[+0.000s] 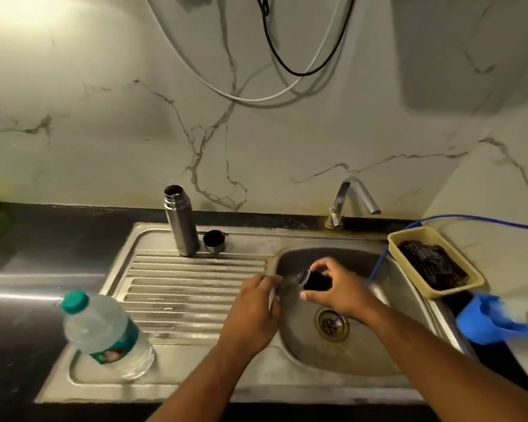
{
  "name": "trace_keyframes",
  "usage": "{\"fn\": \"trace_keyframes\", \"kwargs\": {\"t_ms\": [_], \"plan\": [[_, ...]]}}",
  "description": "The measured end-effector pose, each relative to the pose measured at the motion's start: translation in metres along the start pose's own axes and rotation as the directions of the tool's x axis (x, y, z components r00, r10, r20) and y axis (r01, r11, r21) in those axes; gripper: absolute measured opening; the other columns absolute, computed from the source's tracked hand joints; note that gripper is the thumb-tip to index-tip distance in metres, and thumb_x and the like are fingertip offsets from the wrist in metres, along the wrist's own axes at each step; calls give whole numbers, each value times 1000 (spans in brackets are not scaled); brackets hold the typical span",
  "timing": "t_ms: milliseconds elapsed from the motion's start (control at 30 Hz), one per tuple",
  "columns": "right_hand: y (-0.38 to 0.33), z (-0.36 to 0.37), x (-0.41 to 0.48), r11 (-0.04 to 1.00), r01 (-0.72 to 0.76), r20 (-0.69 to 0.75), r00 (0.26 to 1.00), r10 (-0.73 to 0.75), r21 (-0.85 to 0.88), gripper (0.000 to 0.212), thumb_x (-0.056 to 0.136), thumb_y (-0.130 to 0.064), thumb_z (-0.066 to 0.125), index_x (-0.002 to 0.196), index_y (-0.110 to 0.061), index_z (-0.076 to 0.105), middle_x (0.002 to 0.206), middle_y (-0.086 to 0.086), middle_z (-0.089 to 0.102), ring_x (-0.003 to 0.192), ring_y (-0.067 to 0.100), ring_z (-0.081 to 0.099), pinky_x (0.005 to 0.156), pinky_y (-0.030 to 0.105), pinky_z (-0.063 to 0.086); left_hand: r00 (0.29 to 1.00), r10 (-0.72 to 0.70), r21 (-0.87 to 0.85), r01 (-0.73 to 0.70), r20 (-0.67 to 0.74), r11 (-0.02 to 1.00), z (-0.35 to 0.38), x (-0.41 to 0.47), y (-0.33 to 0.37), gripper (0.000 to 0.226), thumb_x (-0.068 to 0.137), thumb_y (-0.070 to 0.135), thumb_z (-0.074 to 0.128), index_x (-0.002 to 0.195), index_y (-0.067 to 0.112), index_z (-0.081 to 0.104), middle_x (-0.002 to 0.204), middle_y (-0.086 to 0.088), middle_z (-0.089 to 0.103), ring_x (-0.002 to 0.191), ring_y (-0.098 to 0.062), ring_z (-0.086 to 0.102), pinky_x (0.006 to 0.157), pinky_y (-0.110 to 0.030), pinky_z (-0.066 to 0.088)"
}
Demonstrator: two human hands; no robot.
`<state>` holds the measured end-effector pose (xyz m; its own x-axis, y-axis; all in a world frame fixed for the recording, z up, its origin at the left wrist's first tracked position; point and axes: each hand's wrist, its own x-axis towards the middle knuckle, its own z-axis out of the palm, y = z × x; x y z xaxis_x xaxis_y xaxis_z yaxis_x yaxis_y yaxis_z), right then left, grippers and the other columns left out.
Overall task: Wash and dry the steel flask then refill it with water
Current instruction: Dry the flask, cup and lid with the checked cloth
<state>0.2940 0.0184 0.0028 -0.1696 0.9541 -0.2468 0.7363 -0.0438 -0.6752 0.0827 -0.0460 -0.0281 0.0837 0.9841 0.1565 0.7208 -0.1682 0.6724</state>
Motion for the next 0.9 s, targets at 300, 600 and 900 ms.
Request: {"fn": "trace_keyframes", "kwargs": {"t_ms": [300,600,900], "plan": [[-9,77,11,985,-130,20,992,128,117,56,63,-44,95,105,-34,60,104,-12,65,100,9,63,86,27,53,997,-44,-90,49,59,995,-23,-40,-65,41,92,26,47,131,29,59,127,15,57,119,-5,51,101,-15,40],[-51,107,136,994,-53,24,998,51,96,57,74,-30,90,124,-22,64,119,-3,66,109,13,62,92,25,49,983,-185,-52,186,20,981,-34,-15,-97,34,95,15,60,124,32,62,114,26,57,109,0,54,95,-13,42],[-72,140,235,995,21,-36,999,-25,-101,49,81,-31,82,125,-24,61,131,1,55,120,25,54,98,38,51,958,-285,13,285,36,958,-38,6,-112,42,95,14,62,124,43,57,114,29,58,110,4,54,94,-7,39]]}}
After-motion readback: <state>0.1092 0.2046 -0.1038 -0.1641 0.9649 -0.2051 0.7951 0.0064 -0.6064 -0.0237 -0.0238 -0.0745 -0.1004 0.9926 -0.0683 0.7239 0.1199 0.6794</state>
